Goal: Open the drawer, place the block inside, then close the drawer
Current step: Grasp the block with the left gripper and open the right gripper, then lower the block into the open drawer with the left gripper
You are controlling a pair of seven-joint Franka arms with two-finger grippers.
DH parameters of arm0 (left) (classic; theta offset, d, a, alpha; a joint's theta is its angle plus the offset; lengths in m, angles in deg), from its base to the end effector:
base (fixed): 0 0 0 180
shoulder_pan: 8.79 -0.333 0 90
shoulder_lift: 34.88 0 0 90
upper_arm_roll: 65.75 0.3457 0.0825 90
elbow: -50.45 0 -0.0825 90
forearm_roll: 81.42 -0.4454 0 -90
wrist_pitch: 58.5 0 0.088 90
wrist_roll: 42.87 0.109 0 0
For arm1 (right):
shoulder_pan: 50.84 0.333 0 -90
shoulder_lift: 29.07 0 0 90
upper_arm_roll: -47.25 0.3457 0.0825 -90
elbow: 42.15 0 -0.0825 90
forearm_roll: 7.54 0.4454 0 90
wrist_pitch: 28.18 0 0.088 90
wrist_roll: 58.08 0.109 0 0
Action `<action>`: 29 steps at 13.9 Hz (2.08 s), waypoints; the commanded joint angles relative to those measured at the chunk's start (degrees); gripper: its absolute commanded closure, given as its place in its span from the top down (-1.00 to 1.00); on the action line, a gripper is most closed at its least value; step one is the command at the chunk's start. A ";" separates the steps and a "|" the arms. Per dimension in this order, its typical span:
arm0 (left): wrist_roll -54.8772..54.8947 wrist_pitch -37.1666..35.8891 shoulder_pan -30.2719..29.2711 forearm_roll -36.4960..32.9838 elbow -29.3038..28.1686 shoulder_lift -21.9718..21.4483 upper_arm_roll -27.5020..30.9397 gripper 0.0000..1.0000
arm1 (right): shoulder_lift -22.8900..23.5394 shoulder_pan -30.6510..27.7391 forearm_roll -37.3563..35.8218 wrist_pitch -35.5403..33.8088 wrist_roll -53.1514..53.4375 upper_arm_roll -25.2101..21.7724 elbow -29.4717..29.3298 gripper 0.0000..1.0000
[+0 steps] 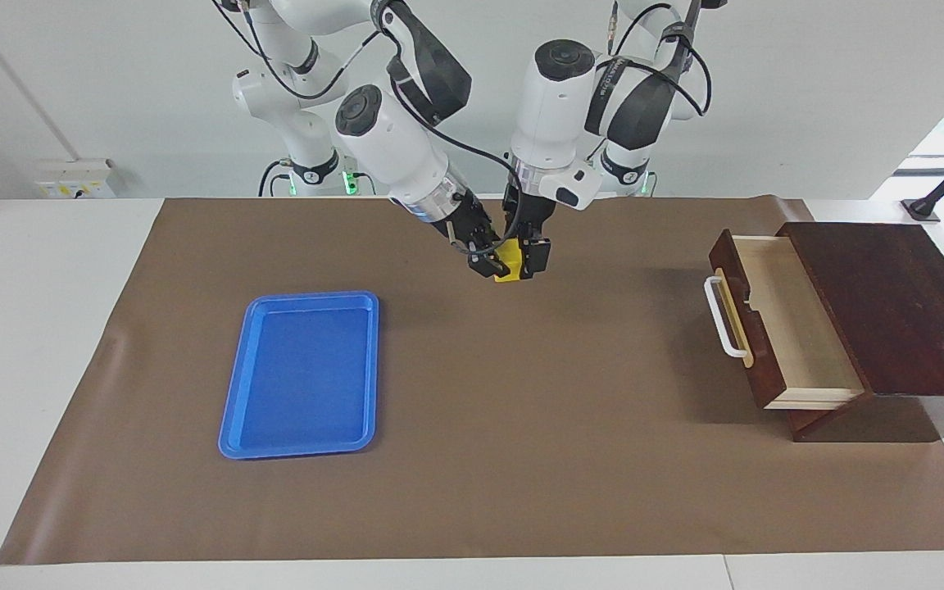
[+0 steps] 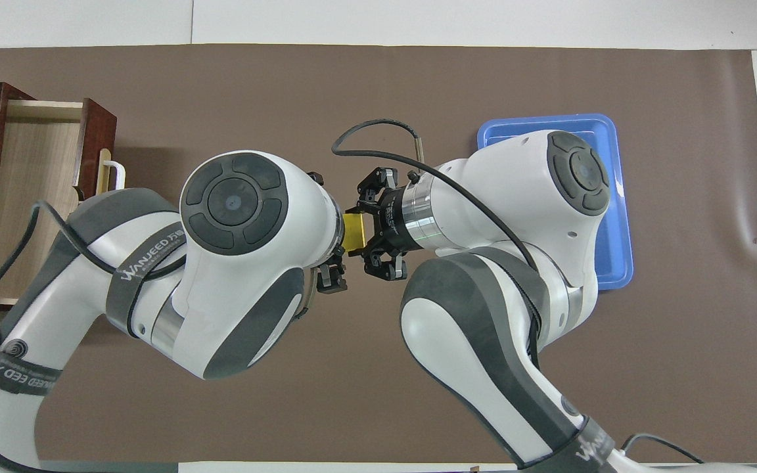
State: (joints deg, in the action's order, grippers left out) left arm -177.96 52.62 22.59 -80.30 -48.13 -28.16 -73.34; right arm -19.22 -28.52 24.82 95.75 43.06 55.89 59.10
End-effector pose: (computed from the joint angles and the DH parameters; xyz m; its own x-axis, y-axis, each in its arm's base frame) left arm 0.5240 -0.4210 0.5299 -0.1115 0.9891 -0.0966 0.9920 0.1165 0.0479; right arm 0.5899 0.3730 0.4972 0.0702 -0.8403 -0.5376 -0.9975 -0.0629 -0.0320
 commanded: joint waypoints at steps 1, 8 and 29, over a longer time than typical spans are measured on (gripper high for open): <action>0.53 -0.90 1.23 -0.76 0.75 0.48 0.65 0.39 | 0.44 -0.52 -0.89 -1.14 1.69 0.33 -1.23 -1.00; 0.53 -1.61 0.70 -0.41 1.10 0.57 0.65 -1.00 | 0.52 -0.78 -0.72 -1.67 3.00 0.24 -1.58 -1.00; 59.49 -11.20 -40.50 -0.24 0.67 -4.97 1.35 -1.00 | -2.11 -20.63 -2.74 -18.70 -21.91 -0.28 -1.84 1.00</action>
State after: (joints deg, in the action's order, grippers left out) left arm -121.95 39.64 -14.01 -80.58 -46.58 -32.70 -71.02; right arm -20.54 -46.19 22.80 80.34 27.20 55.18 57.24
